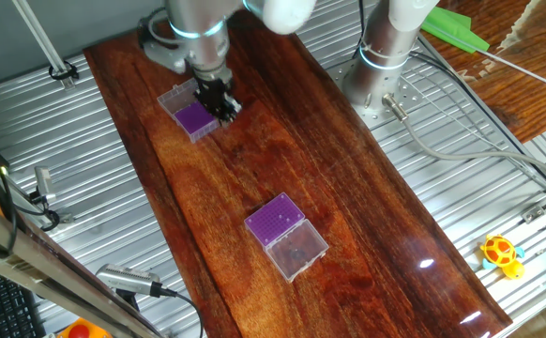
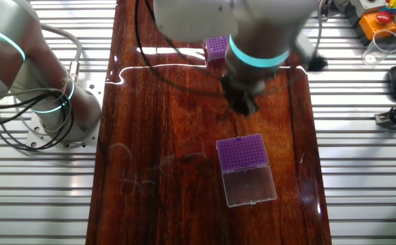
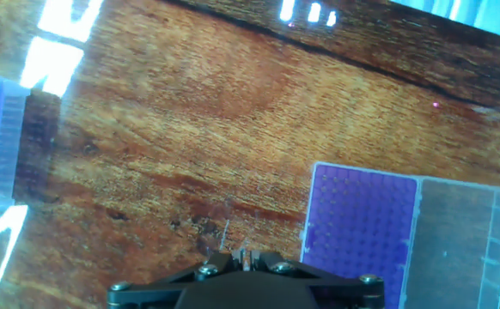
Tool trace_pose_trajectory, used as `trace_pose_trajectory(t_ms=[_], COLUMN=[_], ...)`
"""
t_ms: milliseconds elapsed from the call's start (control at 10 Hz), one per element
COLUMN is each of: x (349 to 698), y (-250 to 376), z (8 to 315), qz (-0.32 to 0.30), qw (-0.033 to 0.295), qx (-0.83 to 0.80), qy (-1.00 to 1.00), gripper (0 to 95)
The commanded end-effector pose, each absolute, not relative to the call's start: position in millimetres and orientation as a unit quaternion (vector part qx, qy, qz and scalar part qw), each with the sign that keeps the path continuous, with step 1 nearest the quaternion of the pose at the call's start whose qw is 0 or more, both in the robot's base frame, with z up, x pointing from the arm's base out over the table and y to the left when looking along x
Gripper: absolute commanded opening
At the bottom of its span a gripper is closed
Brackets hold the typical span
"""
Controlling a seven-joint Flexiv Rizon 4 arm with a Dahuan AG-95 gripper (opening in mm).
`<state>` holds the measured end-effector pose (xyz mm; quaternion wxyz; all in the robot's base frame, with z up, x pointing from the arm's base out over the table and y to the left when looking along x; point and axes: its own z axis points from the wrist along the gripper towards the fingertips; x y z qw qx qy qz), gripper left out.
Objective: Transfer all small pipette tips from one holder to another
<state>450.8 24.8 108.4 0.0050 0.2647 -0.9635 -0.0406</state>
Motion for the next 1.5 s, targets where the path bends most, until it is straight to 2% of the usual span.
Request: trace_pose_trajectory(t_ms=[100,600,1000,1500], x=[458,458,461,452], y=[95,95,159,186], z=[110,110,113,103], qz=[-0.029,-0.027,-0.047,-0.049], qw=[-0.002,0.004,-0.005,-0.028], qx=[0.174,0.273,0.216,0.2], qy=[-0.984,-0.961,-0.975,-0.978], gripper=[0.0,0.0,0.0,0.0])
